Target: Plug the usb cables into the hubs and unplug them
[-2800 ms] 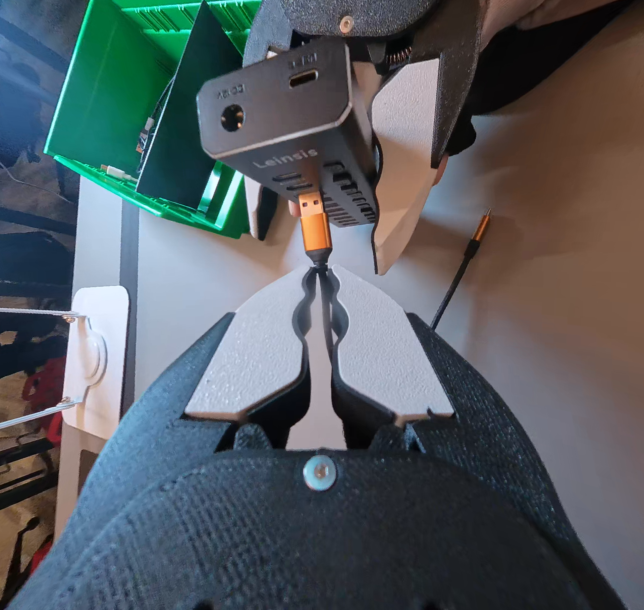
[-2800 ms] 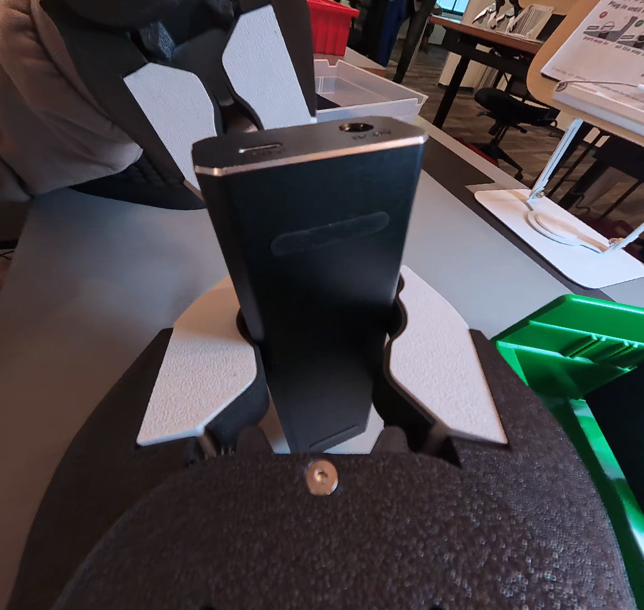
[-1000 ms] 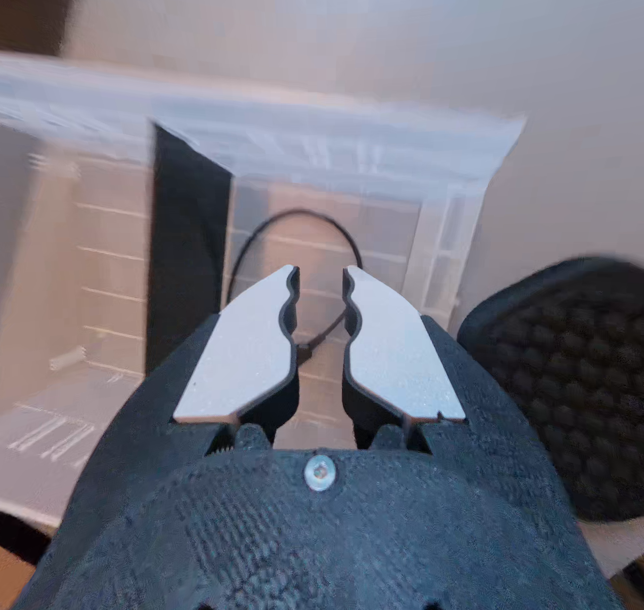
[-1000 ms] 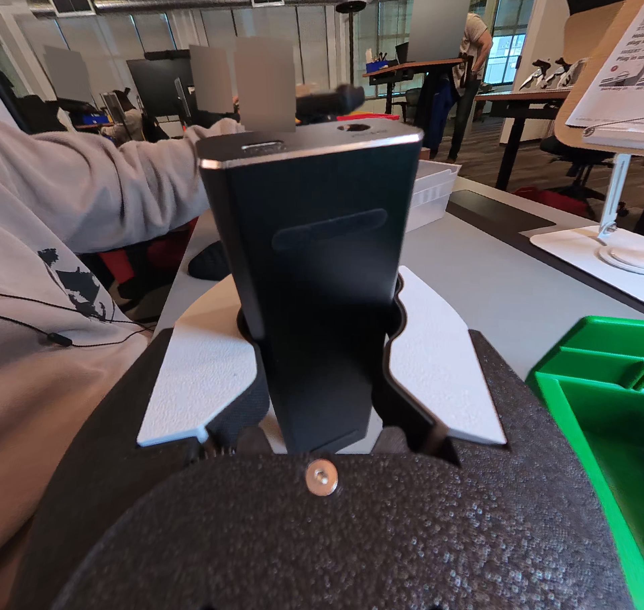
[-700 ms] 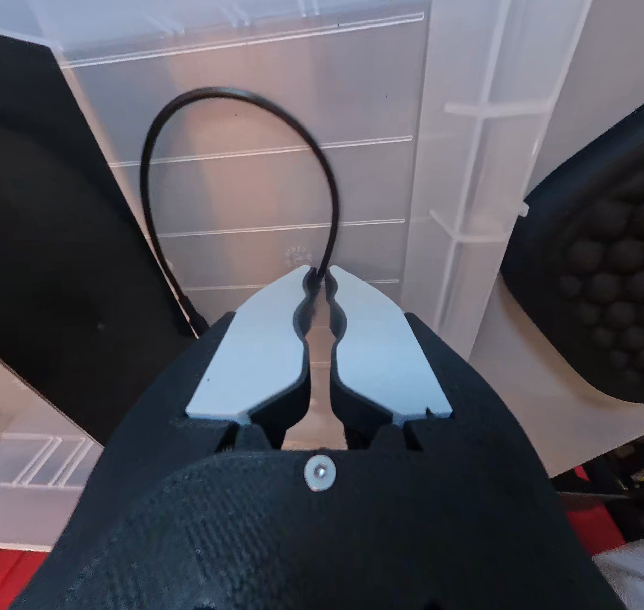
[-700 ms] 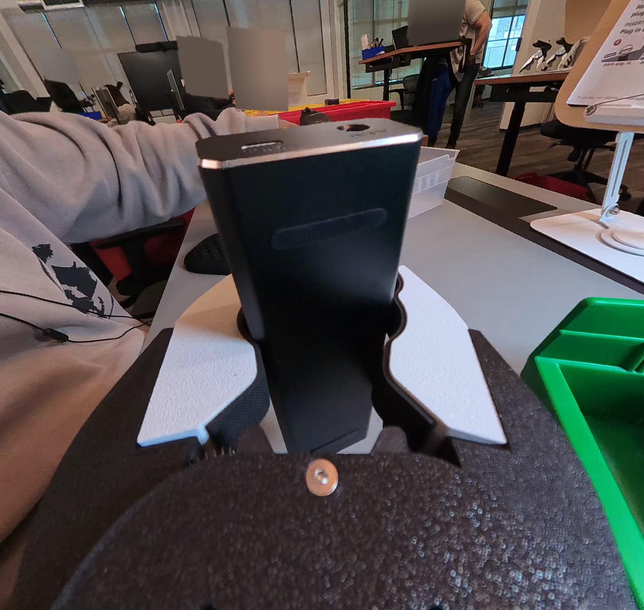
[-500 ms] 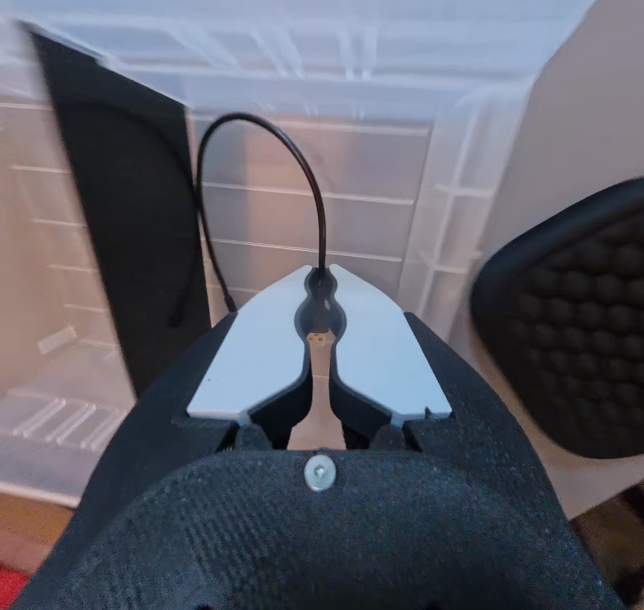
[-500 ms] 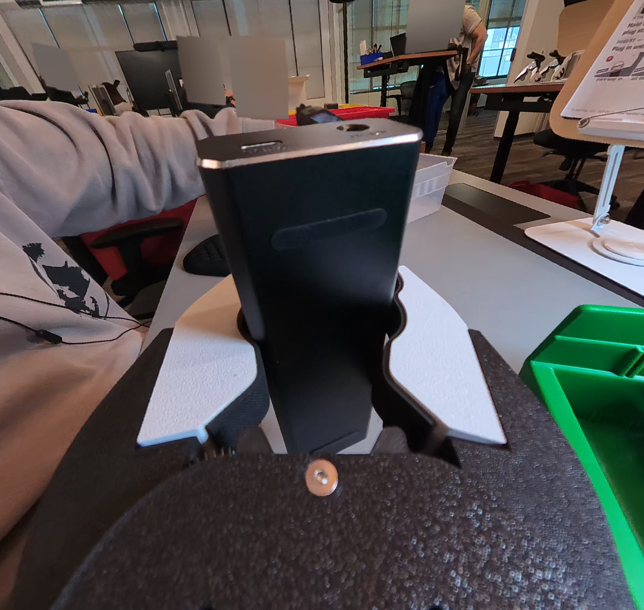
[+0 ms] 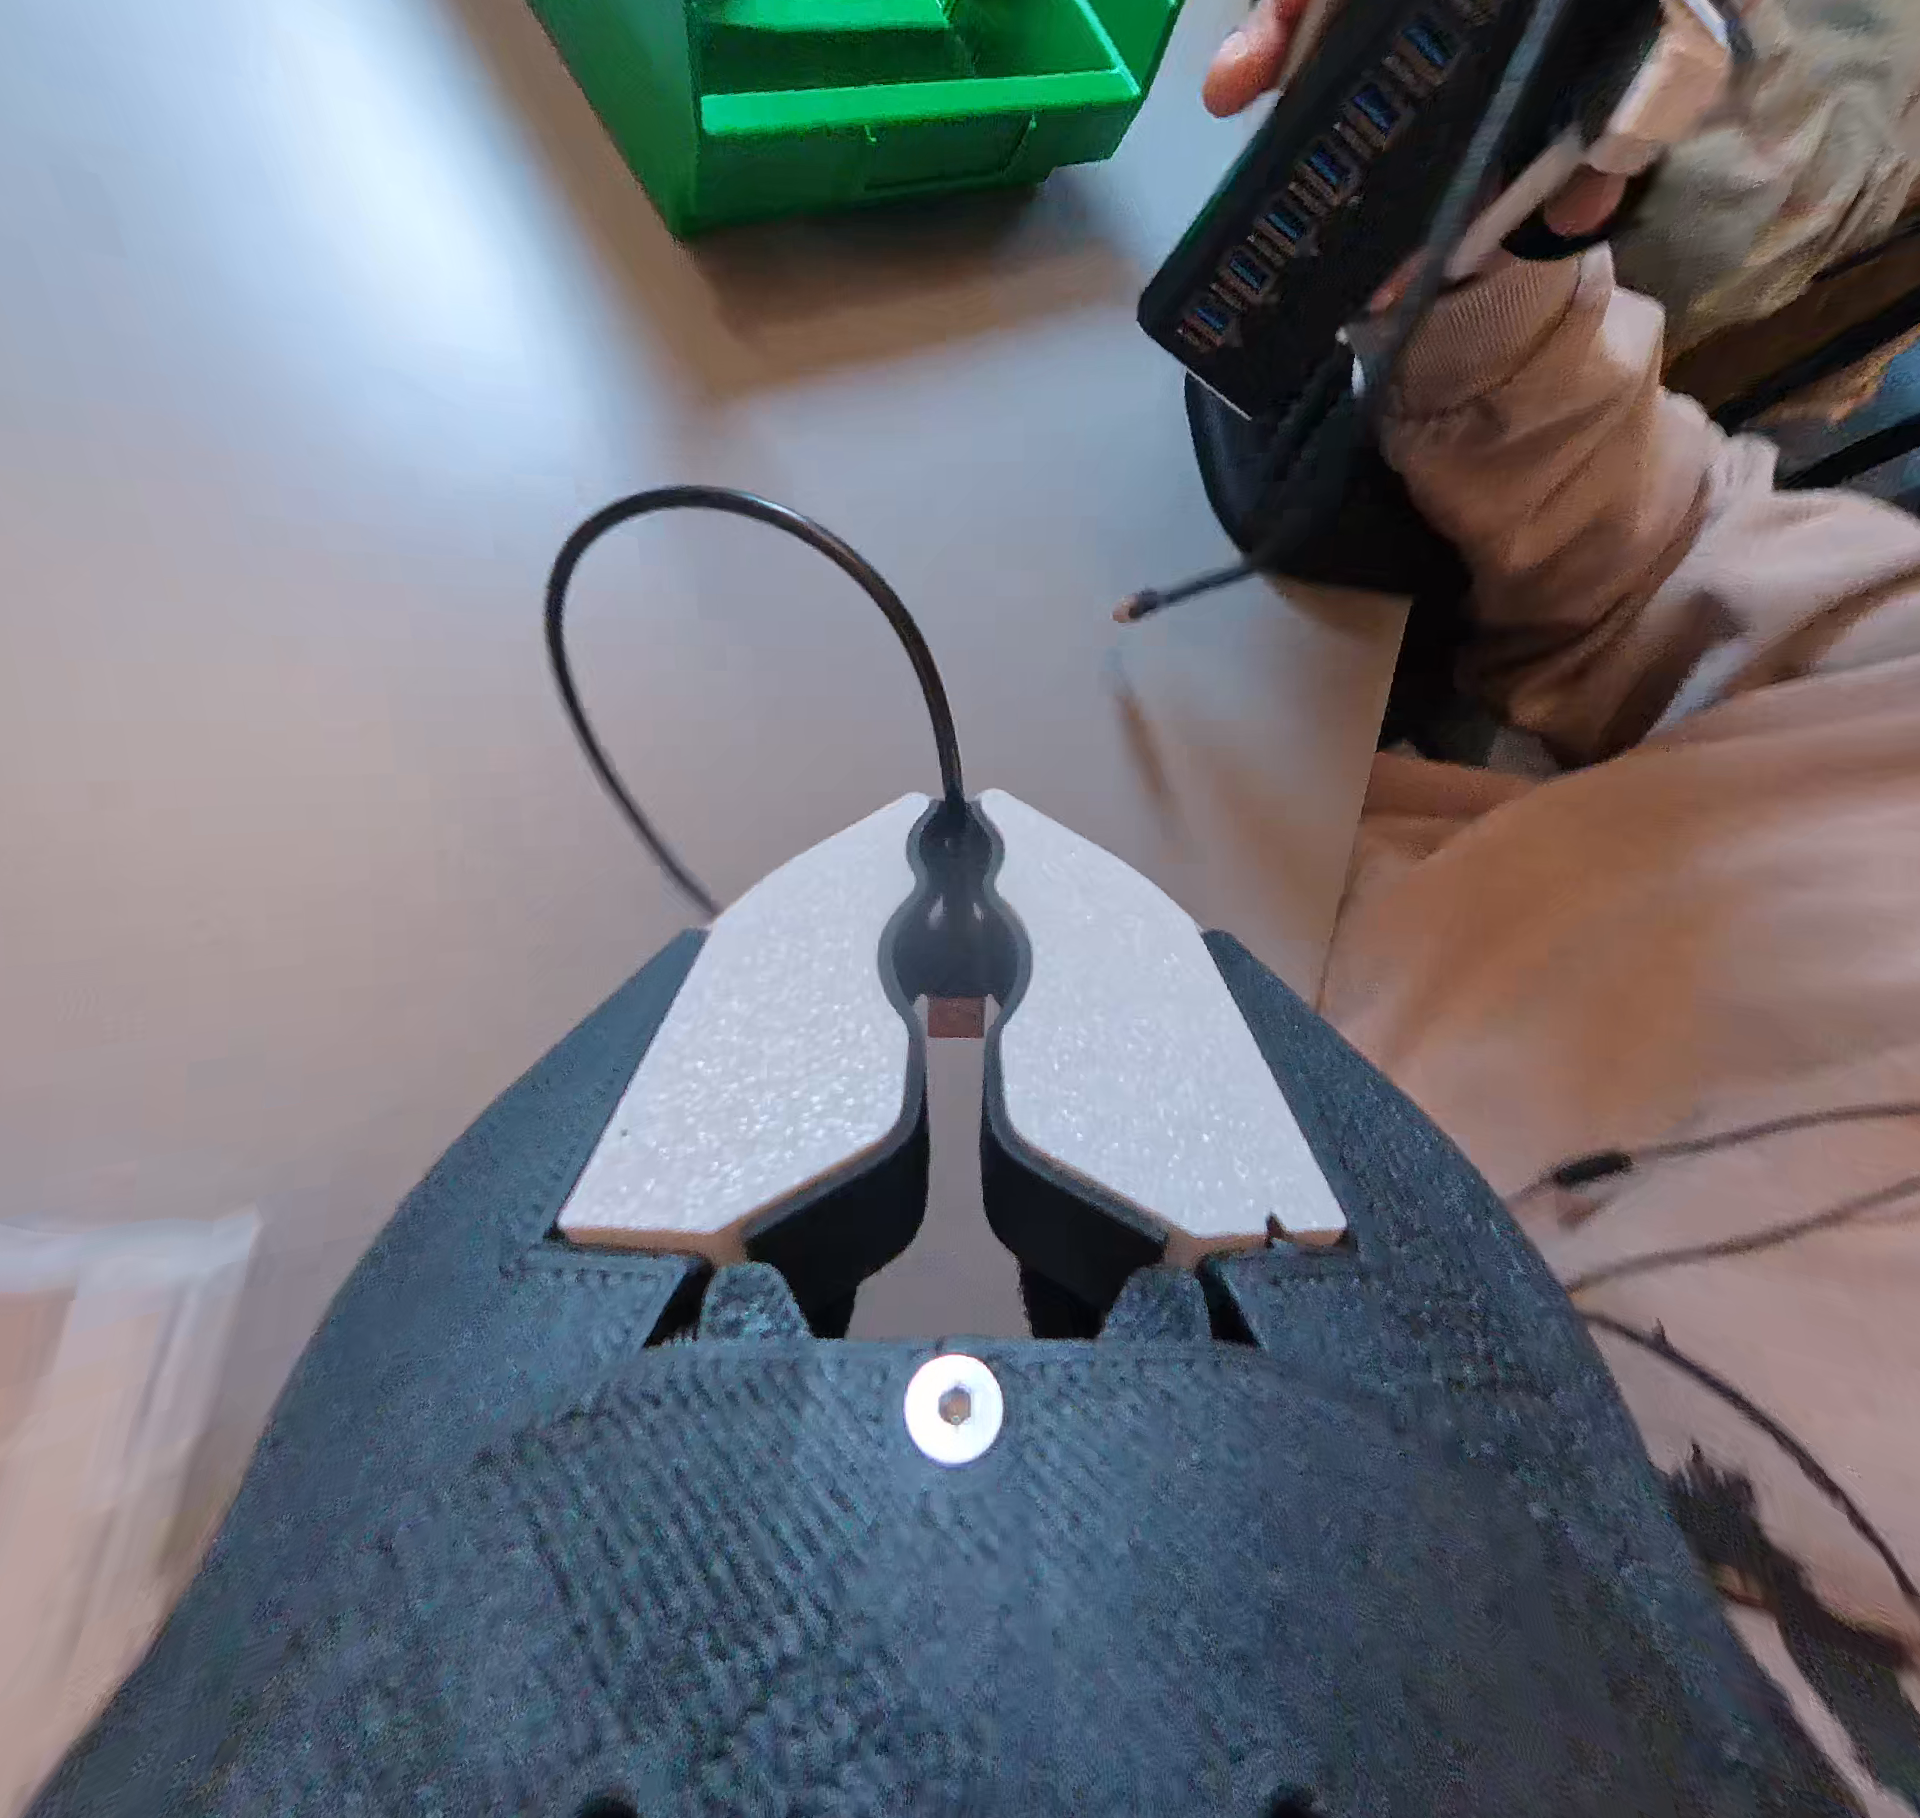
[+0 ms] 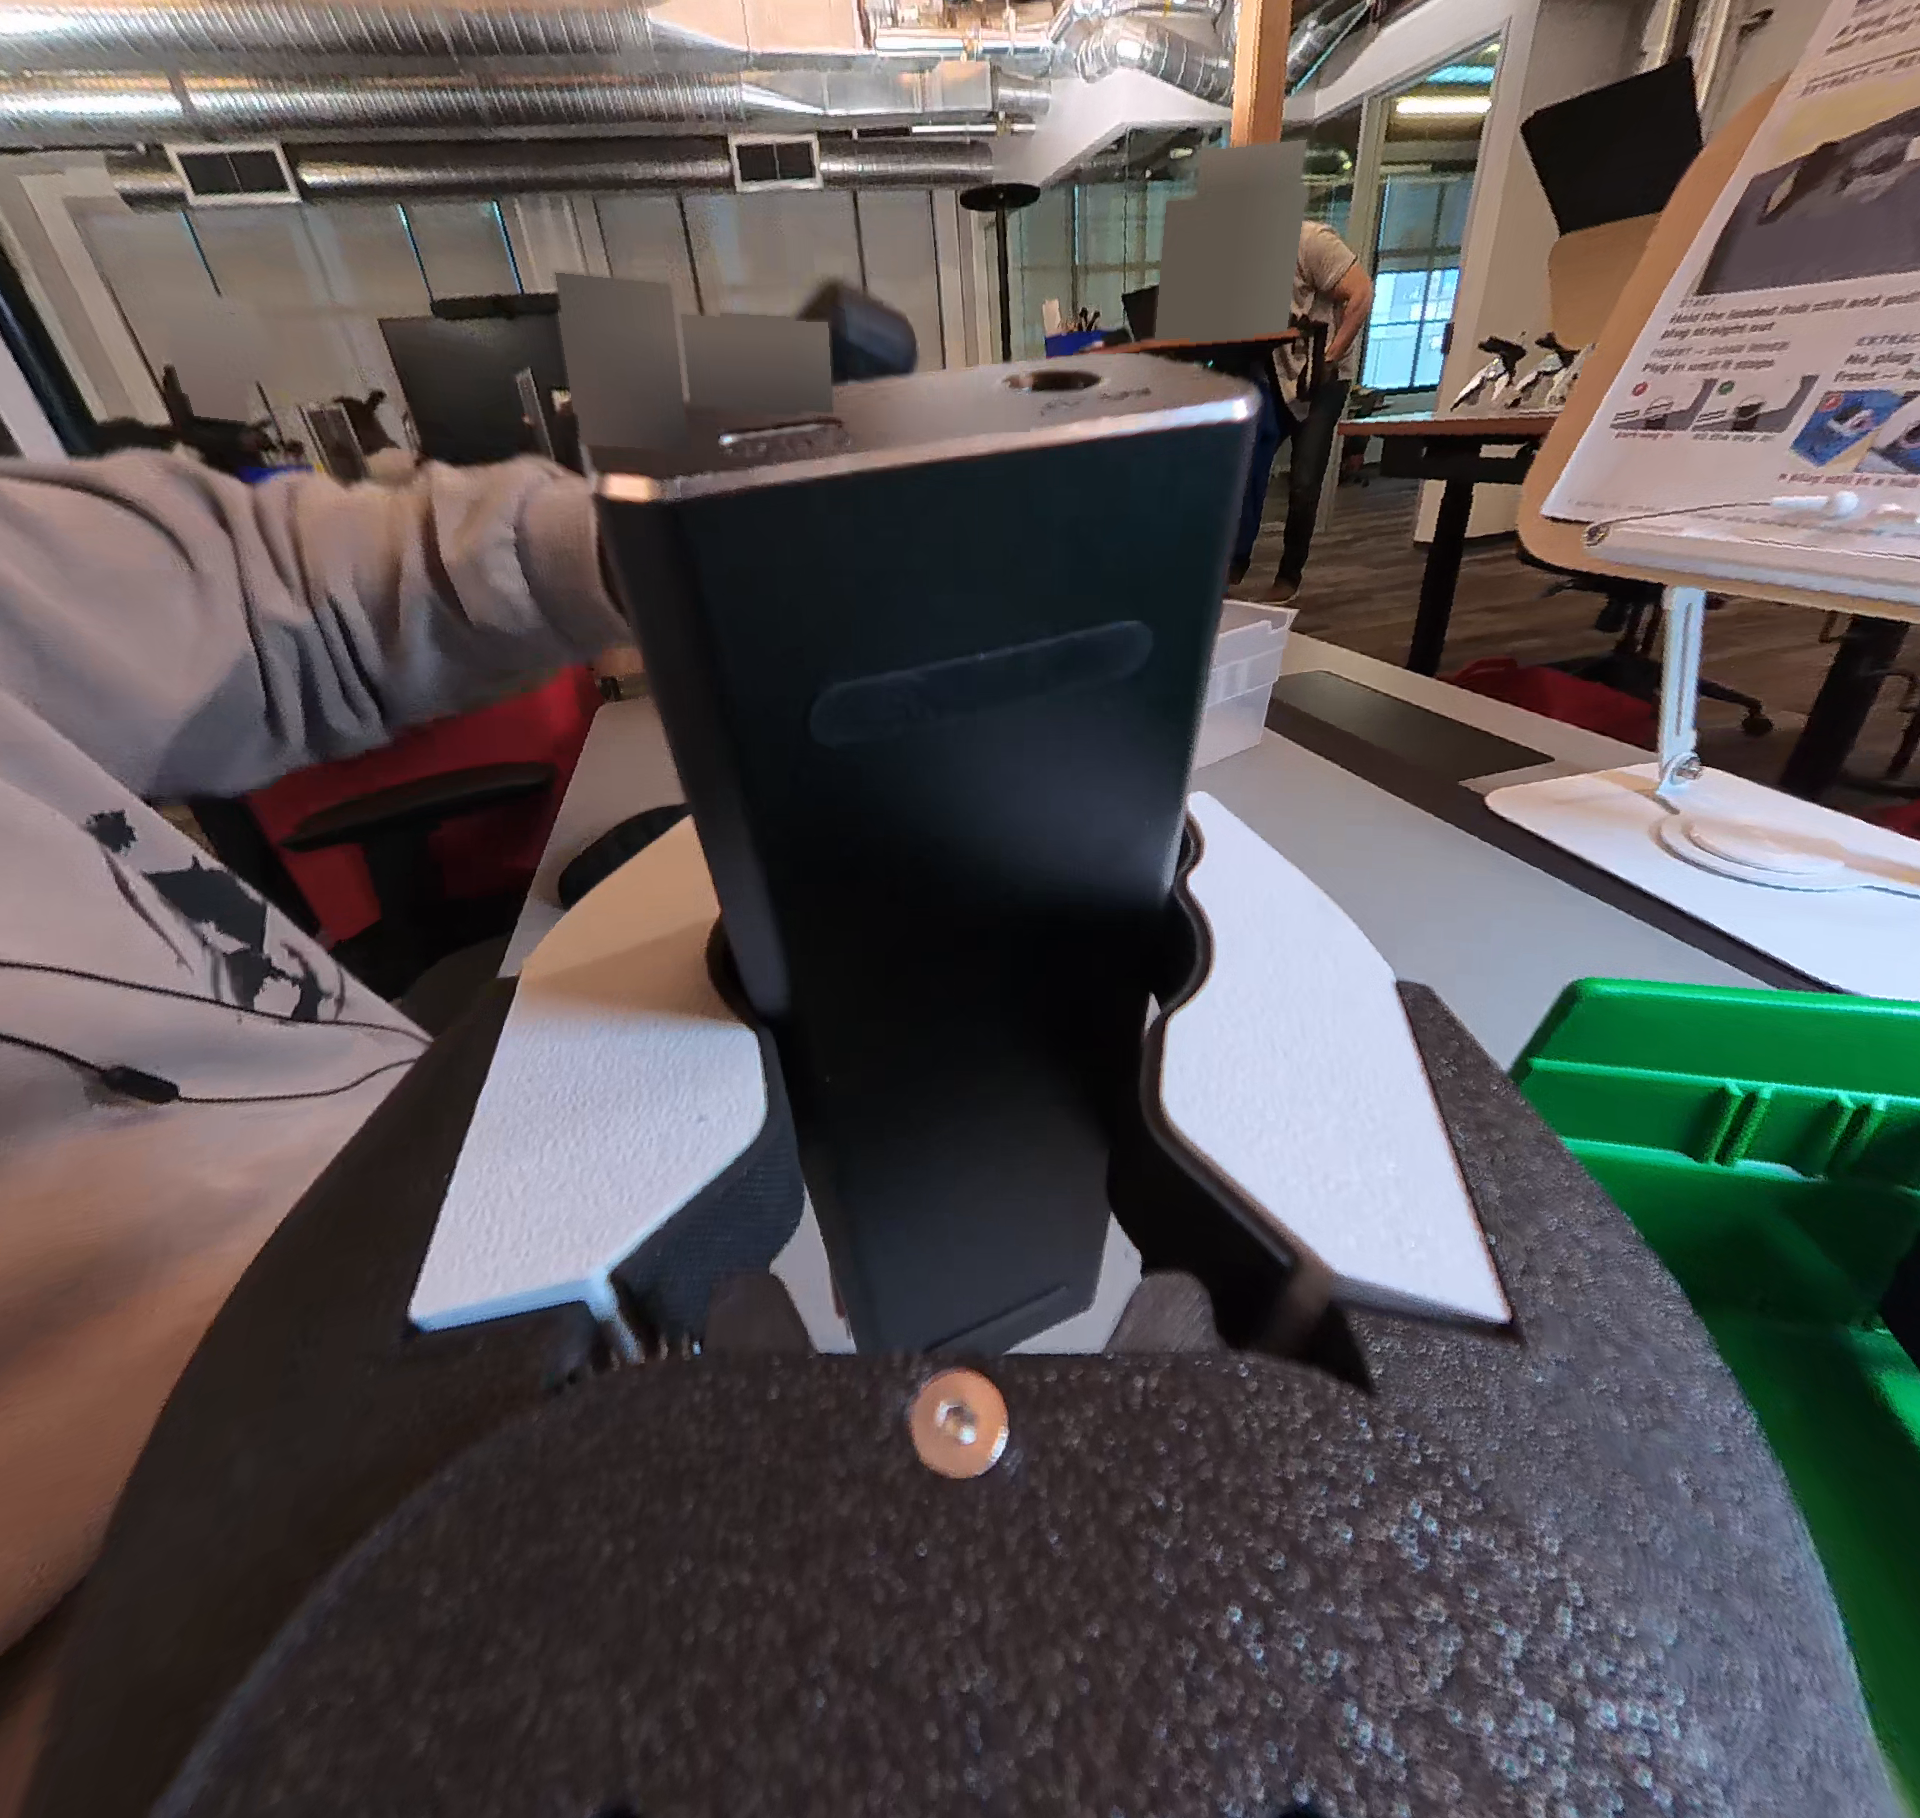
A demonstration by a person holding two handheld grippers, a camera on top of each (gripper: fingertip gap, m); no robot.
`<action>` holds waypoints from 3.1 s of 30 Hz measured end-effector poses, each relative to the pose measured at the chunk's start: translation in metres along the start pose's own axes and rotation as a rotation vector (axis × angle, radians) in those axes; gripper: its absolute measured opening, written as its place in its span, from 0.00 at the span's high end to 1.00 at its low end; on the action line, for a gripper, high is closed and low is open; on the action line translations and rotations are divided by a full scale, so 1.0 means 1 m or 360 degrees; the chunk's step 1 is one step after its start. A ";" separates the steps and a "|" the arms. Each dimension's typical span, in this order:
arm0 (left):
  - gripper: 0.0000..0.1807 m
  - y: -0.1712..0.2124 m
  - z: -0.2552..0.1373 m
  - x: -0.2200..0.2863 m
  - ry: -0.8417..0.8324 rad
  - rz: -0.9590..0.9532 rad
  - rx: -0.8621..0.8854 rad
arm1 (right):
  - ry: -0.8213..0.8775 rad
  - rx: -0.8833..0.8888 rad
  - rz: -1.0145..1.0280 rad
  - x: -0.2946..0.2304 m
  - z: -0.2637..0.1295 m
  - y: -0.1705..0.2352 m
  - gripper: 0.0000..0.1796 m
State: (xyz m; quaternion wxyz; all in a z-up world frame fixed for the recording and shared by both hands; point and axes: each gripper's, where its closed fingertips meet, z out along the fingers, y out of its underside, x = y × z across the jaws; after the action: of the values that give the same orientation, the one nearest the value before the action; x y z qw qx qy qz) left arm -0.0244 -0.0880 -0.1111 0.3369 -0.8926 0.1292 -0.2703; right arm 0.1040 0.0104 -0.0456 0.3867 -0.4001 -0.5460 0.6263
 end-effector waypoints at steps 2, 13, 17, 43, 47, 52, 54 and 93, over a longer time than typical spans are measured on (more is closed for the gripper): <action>0.98 -0.006 0.035 -0.012 0.0072 -0.0082 0.0031 | 0.0024 0.0031 0.0028 0.005 -0.004 -0.002 0.58; 0.85 -0.052 0.112 -0.057 -0.0067 0.0492 -0.0061 | 0.0065 0.0096 0.0086 0.021 -0.017 -0.007 0.58; 0.85 -0.048 0.113 -0.059 -0.0211 0.1005 -0.0278 | 0.0060 0.0121 0.0093 0.021 -0.020 -0.010 0.58; 0.90 -0.007 0.179 -0.031 0.0518 0.1994 -0.0933 | -0.0243 0.0576 0.0148 0.008 -0.072 -0.063 0.58; 0.97 -0.004 0.180 -0.026 0.0571 0.1698 -0.0917 | -0.0228 0.0585 0.0148 0.010 -0.074 -0.063 0.58; 0.98 -0.001 0.168 -0.022 0.0639 0.1393 -0.0788 | -0.0217 0.0568 0.0138 0.008 -0.072 -0.062 0.58; 0.98 -0.004 0.158 -0.016 0.0676 0.1316 -0.0685 | -0.0221 0.0574 0.0139 0.008 -0.072 -0.063 0.58; 0.88 0.088 0.112 0.026 0.0094 0.1072 -0.0552 | -0.0231 0.0412 0.0239 0.013 -0.050 -0.034 0.58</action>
State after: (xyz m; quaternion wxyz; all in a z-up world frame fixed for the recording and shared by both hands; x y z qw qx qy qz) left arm 0.0561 -0.1040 -0.2299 0.2468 -0.8358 0.4688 -0.1442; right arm 0.1465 0.0446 -0.0170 0.3468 -0.3403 -0.4557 0.7458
